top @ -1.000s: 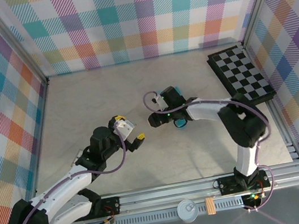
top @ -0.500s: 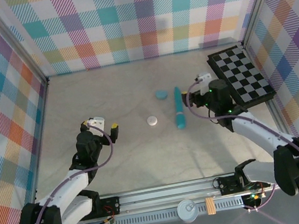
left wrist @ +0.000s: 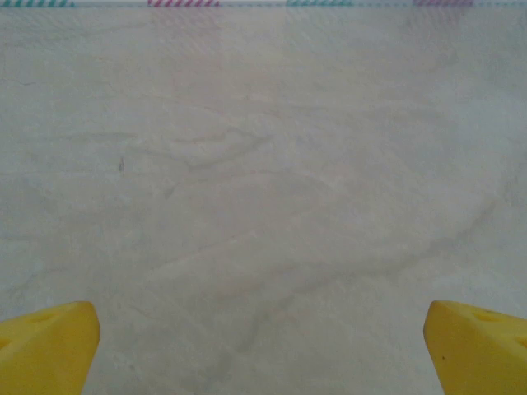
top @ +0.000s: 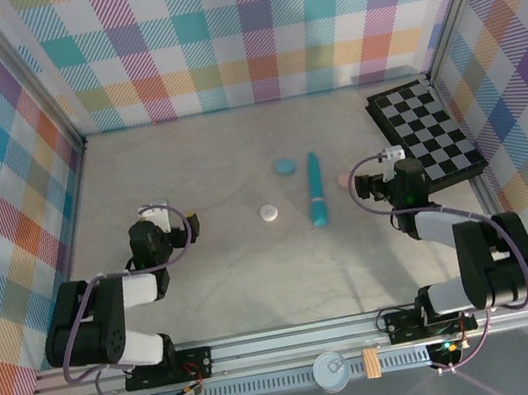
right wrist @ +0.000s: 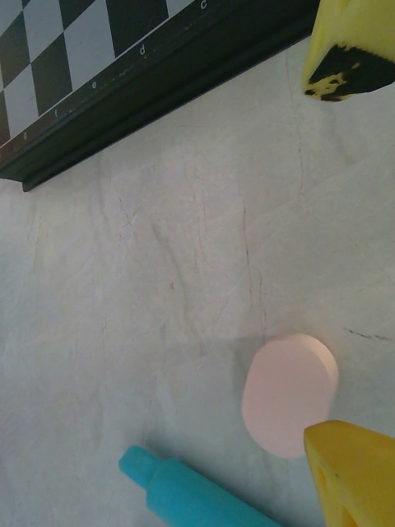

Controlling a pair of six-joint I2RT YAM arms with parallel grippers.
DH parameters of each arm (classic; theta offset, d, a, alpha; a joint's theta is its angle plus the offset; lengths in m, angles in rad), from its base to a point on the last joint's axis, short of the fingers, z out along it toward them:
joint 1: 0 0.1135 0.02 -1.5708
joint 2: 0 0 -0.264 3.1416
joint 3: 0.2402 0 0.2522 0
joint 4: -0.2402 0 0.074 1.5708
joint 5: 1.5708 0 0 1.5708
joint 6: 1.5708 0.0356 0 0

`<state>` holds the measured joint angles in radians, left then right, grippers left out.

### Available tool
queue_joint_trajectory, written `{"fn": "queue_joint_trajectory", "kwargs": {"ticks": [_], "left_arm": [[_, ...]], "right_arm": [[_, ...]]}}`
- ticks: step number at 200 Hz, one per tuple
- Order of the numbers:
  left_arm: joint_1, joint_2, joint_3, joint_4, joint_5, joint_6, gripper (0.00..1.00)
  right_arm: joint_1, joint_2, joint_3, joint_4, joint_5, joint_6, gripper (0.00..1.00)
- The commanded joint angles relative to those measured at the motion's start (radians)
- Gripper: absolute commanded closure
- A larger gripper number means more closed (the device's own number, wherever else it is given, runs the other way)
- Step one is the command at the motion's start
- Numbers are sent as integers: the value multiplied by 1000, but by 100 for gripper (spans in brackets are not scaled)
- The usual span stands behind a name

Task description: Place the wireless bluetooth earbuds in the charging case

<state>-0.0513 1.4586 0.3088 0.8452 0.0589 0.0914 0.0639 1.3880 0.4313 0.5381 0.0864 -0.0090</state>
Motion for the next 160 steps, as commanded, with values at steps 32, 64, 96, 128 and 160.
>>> {"fn": "queue_joint_trajectory", "kwargs": {"ticks": [32, 64, 96, 128, 160], "left_arm": [[47, 121, 99, 27, 107, -39, 0], [43, 125, 98, 32, 86, -38, 0], [25, 124, 105, 16, 10, -45, 0], [23, 123, 104, 17, 10, -47, 0], [24, 124, 104, 17, 8, -46, 0]], "right_arm": [[-51, 128, 20, 205, -94, 19, 1], [-68, 129, 21, 201, -124, 30, 1], [-70, 131, 23, 200, -129, 31, 1], [-71, 131, 24, 198, -129, 32, 1], [-73, 131, 24, 198, -129, 30, 1]]}}
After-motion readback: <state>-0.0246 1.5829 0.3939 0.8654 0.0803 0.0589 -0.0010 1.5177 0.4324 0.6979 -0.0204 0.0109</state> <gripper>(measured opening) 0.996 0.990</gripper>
